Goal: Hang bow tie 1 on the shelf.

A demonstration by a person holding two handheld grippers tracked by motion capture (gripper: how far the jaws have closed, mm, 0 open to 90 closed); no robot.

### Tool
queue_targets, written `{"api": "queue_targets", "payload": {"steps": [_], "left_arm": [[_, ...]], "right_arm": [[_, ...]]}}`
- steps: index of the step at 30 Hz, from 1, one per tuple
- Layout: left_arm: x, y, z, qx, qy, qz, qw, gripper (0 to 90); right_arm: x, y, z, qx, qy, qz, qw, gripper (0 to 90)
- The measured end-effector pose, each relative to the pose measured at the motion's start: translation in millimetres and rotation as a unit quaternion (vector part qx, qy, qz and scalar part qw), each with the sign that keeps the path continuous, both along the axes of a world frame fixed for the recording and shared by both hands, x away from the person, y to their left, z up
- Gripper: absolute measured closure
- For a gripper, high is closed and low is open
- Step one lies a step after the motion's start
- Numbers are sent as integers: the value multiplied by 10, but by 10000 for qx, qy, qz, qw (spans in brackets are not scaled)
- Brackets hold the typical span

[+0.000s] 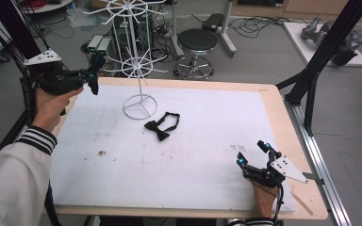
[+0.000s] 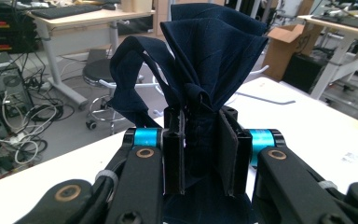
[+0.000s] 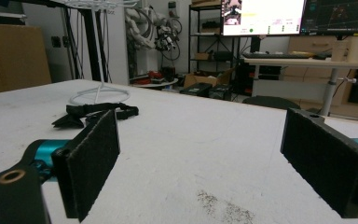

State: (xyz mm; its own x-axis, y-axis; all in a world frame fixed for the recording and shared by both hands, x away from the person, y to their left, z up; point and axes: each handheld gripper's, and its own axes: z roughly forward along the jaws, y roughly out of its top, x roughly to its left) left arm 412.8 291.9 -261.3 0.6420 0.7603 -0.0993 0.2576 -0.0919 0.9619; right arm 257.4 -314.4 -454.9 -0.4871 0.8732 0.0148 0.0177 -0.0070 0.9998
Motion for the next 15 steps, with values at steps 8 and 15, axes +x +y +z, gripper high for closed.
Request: {"api": "queue_targets", "payload": {"steps": [8, 15], "left_arm": [[60, -30, -37, 120, 90, 62, 9999, 735], [106, -96, -82, 236, 164, -3, 9996, 735]], "right_arm": [[0, -1, 0, 11, 6, 10, 10000, 111], [0, -1, 0, 20, 14, 8, 10000, 111]]}}
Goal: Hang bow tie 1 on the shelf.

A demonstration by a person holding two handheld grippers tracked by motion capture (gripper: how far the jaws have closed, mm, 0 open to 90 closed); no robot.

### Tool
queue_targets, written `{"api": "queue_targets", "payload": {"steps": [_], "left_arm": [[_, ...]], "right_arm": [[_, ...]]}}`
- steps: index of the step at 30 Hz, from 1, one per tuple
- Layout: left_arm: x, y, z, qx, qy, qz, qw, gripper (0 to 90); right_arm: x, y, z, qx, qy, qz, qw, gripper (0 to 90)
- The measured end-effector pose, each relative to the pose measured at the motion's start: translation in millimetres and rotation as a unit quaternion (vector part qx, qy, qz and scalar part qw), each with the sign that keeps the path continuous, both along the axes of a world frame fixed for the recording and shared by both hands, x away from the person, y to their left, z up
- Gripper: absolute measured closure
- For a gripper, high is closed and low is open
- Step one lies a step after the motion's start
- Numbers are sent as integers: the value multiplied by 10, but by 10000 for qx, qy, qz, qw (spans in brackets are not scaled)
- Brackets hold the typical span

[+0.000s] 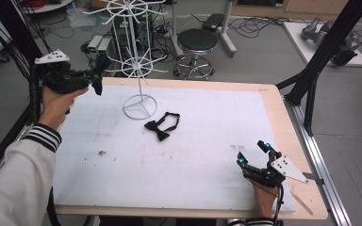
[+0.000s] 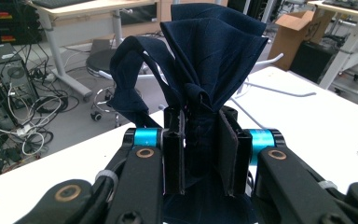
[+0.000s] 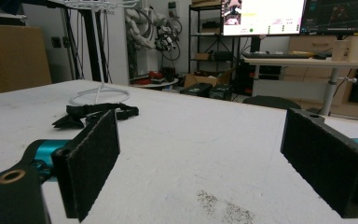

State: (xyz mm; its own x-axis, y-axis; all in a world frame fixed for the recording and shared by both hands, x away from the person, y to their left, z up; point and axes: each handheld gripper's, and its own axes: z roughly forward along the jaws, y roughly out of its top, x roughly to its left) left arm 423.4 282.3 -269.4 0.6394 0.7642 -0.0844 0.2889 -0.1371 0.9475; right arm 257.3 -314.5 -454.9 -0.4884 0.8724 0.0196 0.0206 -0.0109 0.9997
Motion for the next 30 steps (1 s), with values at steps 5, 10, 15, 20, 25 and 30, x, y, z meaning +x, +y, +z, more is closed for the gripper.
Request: {"api": "queue_targets", "payload": {"steps": [5, 10, 15, 20, 25, 30], "left_arm": [[23, -30, -21, 28, 31, -34, 10000, 735], [45, -55, -54, 5, 63, -37, 10000, 735], [66, -100, -86, 52, 106, -116, 9999, 735], [81, -139, -104, 45, 136, -147, 9998, 735], [96, -167, -123, 79, 159, -192, 9997, 735], [111, -204, -141, 97, 191, -229, 9995, 735]], "right_arm": [[1, 0, 0, -4, -5, 1, 10000, 111], [0, 1, 0, 4, 1, 2, 10000, 111], [0, -1, 0, 1, 7, 8, 10000, 111], [1, 0, 0, 5, 4, 0, 10000, 111], [1, 0, 0, 6, 6, 0, 10000, 111], [1, 0, 0, -2, 3, 3, 10000, 111]]}}
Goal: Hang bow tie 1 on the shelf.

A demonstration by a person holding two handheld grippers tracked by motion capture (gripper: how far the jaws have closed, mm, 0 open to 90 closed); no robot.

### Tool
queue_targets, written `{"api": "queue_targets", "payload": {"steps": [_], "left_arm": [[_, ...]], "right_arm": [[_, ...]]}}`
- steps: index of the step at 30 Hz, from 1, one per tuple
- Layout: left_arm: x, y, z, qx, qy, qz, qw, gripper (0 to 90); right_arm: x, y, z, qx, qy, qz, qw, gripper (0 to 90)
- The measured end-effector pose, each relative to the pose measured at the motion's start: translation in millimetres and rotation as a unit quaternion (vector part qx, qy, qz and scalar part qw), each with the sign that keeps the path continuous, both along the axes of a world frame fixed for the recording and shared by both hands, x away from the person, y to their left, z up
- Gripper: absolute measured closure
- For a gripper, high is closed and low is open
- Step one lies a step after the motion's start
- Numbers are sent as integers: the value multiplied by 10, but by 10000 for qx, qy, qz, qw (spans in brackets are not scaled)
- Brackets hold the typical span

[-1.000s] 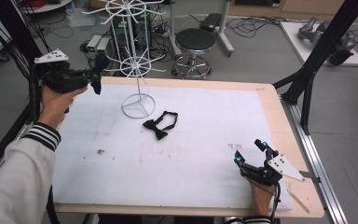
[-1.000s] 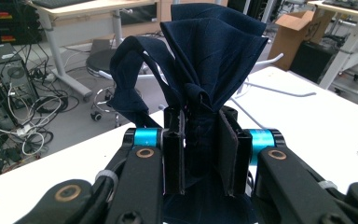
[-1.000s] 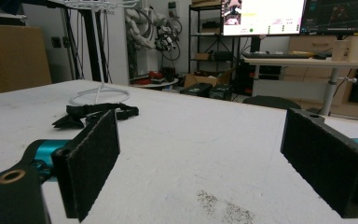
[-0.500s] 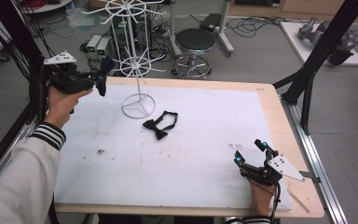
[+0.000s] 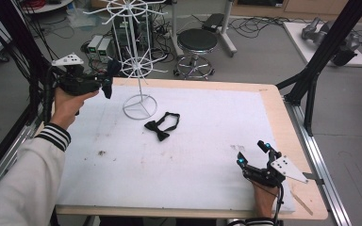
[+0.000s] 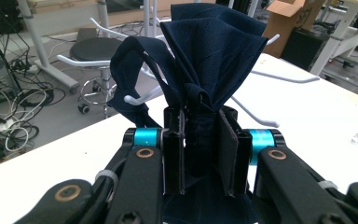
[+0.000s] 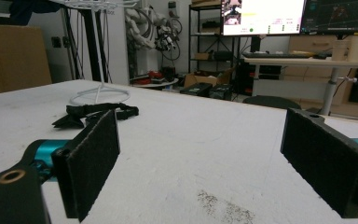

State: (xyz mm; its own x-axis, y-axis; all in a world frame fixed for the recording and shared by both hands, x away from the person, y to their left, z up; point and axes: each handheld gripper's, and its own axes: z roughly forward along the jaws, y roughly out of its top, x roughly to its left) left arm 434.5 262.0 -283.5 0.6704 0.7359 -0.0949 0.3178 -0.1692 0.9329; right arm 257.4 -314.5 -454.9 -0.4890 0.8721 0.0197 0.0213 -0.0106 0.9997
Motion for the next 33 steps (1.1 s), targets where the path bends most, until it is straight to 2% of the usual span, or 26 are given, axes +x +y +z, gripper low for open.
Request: {"api": "queue_targets", "payload": {"steps": [9, 14, 25, 27, 33], "left_arm": [[42, -74, -63, 58, 103, -92, 9999, 735], [57, -80, -99, 12, 162, -83, 9998, 734], [51, -83, -130, 71, 255, -22, 9996, 716], [47, -80, -136, 54, 278, -7, 9996, 669], [-9, -67, -159, 49, 262, 99, 9996, 338]], "right_arm": [[-4, 1, 0, 19, 27, 3, 10000, 111], [-4, 1, 0, 19, 27, 2, 10000, 111], [-4, 1, 0, 21, 27, 2, 10000, 111], [-4, 1, 1, 13, 25, 3, 10000, 111], [-3, 1, 0, 10, 21, 1, 10000, 111]]}}
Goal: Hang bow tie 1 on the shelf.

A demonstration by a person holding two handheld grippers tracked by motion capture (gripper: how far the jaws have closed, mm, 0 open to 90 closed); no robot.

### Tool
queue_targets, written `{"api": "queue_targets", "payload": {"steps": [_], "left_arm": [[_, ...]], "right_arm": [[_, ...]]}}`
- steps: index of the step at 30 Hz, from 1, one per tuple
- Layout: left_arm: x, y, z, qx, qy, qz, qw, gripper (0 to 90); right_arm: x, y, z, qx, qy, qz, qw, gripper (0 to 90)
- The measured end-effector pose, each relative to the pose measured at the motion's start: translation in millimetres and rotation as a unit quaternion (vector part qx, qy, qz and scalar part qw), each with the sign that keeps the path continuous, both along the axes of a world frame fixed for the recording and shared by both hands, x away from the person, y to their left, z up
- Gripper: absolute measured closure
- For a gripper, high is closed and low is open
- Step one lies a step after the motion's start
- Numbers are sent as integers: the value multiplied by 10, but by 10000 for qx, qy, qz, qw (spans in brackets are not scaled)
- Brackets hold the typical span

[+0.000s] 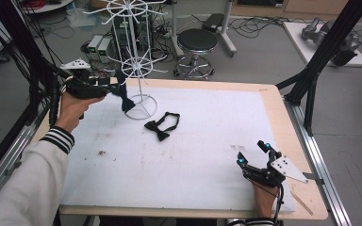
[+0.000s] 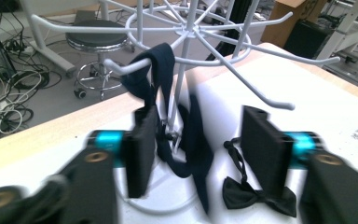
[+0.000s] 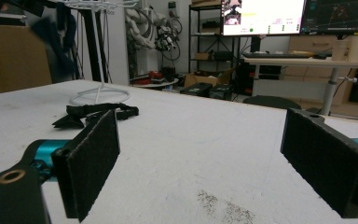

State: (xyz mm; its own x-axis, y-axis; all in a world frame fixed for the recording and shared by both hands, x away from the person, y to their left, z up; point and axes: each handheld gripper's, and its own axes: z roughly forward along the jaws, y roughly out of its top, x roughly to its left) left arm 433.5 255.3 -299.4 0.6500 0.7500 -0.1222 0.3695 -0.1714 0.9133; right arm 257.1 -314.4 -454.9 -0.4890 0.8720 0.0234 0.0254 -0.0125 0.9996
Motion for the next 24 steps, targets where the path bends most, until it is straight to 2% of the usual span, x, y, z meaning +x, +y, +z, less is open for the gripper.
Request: {"api": "queue_targets", "payload": {"steps": [4, 7, 10, 13, 16, 24], "left_arm": [[-94, 31, -15, 14, -183, 9, 9998, 221], [-192, 68, -20, -40, -351, -1, 9994, 181], [-299, 92, -24, -129, -522, -72, 9985, 170], [-397, 107, -28, -150, -608, -87, 9980, 167], [-504, 111, -22, -266, -722, -97, 9970, 164], [-786, 28, -74, -435, -958, -350, 9938, 163]], "right_arm": [[-1, 0, 0, 9, 8, -5, 10000, 111], [2, 1, -1, -7, -25, -13, 10000, 111], [3, 0, -1, -5, -22, -13, 10000, 111], [8, -2, 1, -10, -10, -25, 10000, 111], [8, -1, 1, -1, 9, -32, 10000, 111], [2, 3, 0, 15, 4, -38, 10000, 111]]}}
